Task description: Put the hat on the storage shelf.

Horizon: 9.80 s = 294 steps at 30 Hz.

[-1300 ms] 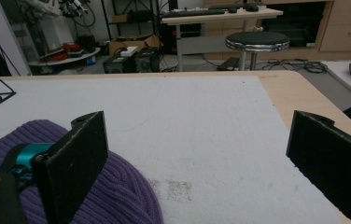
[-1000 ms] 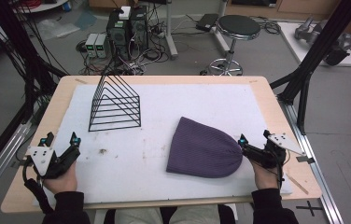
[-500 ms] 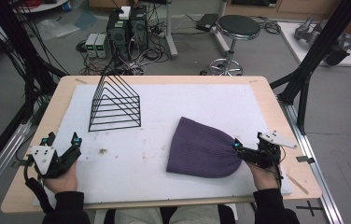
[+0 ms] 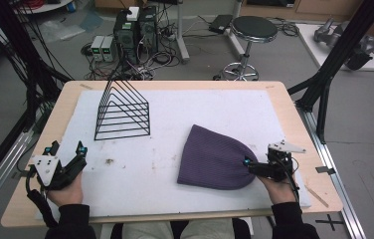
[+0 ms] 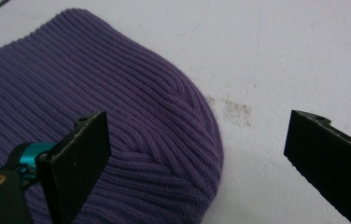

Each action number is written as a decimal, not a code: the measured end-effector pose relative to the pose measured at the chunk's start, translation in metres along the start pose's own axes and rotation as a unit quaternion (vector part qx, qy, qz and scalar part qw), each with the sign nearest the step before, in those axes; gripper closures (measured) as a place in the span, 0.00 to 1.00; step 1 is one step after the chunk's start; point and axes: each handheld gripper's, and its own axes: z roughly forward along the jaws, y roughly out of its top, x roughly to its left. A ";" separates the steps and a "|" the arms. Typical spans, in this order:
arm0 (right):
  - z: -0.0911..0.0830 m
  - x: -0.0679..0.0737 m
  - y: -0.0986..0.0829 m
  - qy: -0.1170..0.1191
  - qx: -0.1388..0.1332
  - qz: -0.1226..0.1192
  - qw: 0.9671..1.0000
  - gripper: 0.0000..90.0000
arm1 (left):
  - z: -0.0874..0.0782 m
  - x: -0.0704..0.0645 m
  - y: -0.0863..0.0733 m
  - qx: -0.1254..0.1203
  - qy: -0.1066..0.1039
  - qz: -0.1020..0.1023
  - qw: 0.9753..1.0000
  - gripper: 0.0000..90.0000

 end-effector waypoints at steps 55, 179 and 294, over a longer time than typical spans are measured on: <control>0.019 0.019 -0.005 -0.022 0.181 0.086 0.980 0.33 | -0.002 -0.001 0.001 -0.011 0.006 0.005 1.000 0.33; -0.050 0.087 0.198 0.290 -0.328 -0.222 0.871 0.85 | 0.019 -0.047 0.052 0.005 -0.312 -0.077 0.947 0.27; 0.024 0.144 0.293 0.277 -0.267 -0.260 0.886 0.82 | 0.131 -0.008 0.140 -0.025 -0.357 -0.058 0.932 0.94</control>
